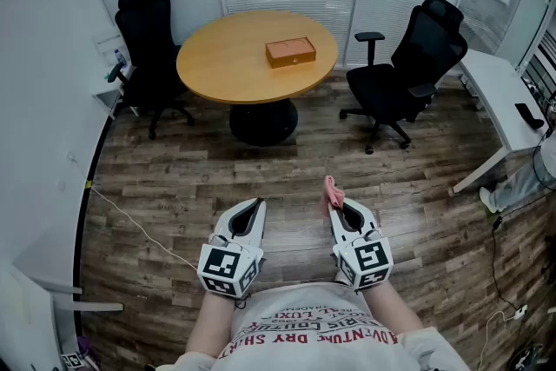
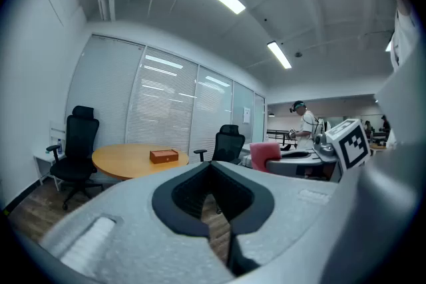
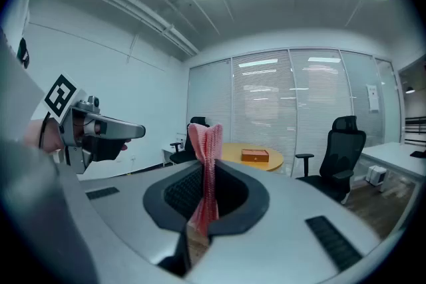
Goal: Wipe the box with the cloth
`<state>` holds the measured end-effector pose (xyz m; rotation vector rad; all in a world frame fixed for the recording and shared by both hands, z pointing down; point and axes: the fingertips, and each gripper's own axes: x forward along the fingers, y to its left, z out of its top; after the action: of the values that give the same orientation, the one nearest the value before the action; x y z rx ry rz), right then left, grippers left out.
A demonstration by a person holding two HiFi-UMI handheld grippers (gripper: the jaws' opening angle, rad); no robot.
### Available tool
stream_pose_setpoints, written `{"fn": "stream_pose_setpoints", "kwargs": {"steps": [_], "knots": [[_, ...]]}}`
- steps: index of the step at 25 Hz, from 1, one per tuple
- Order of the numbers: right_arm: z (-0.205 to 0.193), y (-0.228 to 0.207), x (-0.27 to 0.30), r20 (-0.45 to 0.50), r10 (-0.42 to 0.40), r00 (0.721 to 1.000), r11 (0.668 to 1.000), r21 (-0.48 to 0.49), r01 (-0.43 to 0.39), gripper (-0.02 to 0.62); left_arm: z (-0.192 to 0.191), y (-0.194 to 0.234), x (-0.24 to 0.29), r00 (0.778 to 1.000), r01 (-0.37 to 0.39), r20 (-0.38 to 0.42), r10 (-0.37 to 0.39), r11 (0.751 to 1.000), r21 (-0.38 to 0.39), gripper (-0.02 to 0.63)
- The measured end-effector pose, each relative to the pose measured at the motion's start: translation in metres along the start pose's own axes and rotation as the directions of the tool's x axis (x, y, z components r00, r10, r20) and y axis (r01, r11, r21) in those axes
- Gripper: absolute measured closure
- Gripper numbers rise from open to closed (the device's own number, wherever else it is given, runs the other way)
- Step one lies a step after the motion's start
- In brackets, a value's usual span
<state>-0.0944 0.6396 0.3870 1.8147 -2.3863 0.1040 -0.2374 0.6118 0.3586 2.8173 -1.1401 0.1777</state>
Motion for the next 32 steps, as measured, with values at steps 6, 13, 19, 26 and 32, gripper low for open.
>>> {"fn": "stream_pose_setpoints", "kwargs": {"steps": [6,13,19,26,32], "knots": [[-0.002,0.006,0.007,-0.001,0.009,1.0,1.0,-0.006,-0.009,0.569,-0.002,0.006,0.002,1.0,0.007,-0.005,-0.007,1.0,0.0,0.597],[-0.004,0.004,0.015,0.004,0.002,1.0,0.999,0.041,-0.003,0.568,-0.009,0.017,0.006,1.0,0.003,-0.019,-0.003,1.0,-0.021,0.597],[-0.009,0.007,0.022,-0.017,0.011,1.0,0.999,0.05,-0.01,0.568,-0.015,0.023,0.005,1.0,0.001,-0.025,-0.002,0.999,-0.047,0.597],[-0.021,-0.001,0.035,-0.051,0.034,0.998,0.998,0.048,-0.032,0.566,-0.025,0.034,0.016,0.999,-0.035,-0.03,0.032,0.996,-0.088,0.597],[-0.029,-0.032,0.065,-0.056,0.077,0.995,0.996,0.052,-0.074,0.566,-0.032,0.043,0.05,0.996,-0.086,-0.046,0.082,0.991,-0.104,0.597]]}}
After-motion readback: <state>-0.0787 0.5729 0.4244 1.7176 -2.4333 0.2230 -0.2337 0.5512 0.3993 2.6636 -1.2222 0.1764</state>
